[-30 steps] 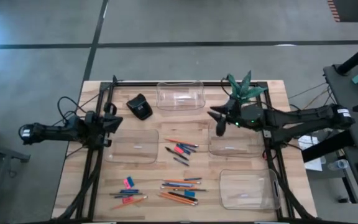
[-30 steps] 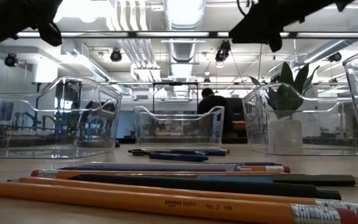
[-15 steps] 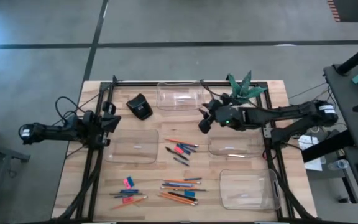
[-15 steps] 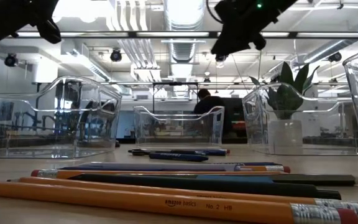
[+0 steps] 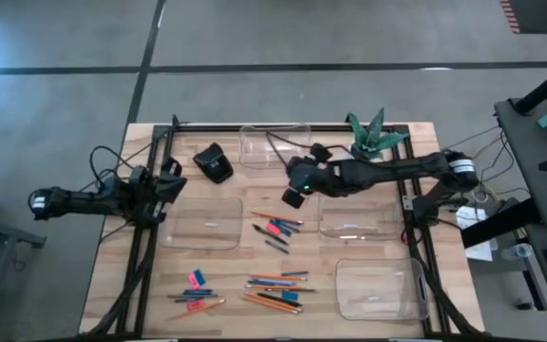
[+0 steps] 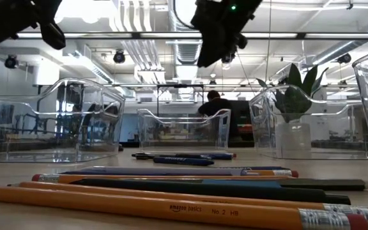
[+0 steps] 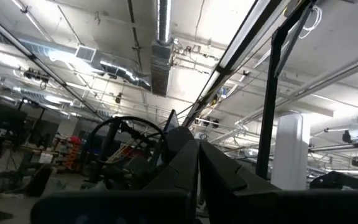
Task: Sort crayons/erasers/pens/pencils in bins
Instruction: Put the yellow pencil into the top transparent bin
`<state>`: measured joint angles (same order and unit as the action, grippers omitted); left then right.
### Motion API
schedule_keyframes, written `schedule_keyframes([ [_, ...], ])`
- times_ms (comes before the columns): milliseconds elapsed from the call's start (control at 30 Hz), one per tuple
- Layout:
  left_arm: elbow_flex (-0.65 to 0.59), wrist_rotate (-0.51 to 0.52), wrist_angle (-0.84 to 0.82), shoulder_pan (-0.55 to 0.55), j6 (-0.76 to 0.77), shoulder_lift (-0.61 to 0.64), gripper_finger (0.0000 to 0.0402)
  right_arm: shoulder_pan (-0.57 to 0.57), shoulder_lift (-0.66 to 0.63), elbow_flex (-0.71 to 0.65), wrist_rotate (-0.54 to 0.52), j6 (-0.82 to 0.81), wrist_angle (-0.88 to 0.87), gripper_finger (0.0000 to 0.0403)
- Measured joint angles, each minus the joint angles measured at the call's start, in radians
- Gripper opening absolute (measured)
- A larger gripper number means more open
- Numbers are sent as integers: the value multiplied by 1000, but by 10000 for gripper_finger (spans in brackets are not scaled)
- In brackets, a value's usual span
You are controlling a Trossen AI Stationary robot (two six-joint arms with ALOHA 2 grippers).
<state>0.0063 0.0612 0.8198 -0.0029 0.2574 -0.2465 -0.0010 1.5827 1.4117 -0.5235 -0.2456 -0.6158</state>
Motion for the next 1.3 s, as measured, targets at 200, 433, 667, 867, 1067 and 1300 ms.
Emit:
schedule_keyframes([
  [200, 0, 0, -1, 0, 27, -36, 0, -2, 114, 106, 173, -8, -60, 121],
  [433, 0, 0, -3, 1, 29, -98, 0, -6, 199, 152, 299, 10, -51, 128],
  [667, 0, 0, -1, 1, 29, -155, 0, -2, 280, 153, 380, 5, 6, 125],
  [867, 0, -1, 1, 1, 28, -180, 0, 6, 354, 153, 401, 18, 58, 117],
  [1067, 0, -3, 1, 1, 44, -190, 0, 25, 421, 153, 401, 13, 89, 117],
  [1300, 0, -4, 1, 1, 104, -198, 0, 28, 494, 153, 393, 13, 162, 118],
])
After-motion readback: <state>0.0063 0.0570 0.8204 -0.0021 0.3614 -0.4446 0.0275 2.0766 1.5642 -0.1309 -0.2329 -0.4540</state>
